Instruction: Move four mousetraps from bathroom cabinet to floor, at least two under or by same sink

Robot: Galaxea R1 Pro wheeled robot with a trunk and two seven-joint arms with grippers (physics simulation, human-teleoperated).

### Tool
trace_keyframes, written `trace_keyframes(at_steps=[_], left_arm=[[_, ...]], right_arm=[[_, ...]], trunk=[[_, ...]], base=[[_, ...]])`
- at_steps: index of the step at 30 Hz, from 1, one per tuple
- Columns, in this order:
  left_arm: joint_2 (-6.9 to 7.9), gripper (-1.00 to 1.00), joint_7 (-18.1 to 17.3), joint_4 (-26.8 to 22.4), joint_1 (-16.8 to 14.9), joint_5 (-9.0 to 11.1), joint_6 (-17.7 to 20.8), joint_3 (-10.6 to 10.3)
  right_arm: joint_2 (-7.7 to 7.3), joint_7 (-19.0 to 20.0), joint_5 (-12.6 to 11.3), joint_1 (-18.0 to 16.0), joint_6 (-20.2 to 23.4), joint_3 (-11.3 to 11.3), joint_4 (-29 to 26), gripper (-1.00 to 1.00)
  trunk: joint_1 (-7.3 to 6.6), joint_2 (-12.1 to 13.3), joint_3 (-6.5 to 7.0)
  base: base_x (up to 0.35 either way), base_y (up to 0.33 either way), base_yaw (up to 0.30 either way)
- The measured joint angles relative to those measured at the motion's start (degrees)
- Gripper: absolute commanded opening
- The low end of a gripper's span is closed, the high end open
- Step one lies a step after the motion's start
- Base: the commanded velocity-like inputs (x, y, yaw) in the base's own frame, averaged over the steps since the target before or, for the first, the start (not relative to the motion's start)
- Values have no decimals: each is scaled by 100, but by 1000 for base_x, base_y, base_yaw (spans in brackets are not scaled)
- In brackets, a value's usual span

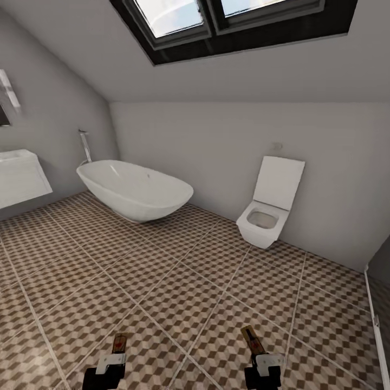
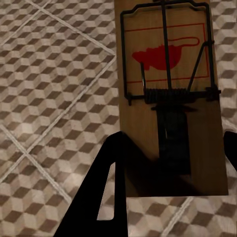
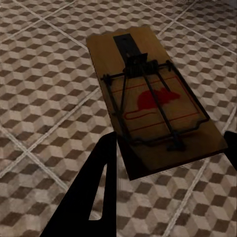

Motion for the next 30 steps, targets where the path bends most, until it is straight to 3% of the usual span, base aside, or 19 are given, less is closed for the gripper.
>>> trace_keyframes(at_steps=[18,30], left_arm=[[0,-100,2,0,0,0,0,0],[0,-100,1,0,0,1,0,1]], right_arm=[[4,0,0,0,0,2,0,-100],[3,0,0,0,0,1,0,-100]], trunk=[[-1,0,-30],[-3,0,-30]], base=[[7,0,217],[235,0,235]])
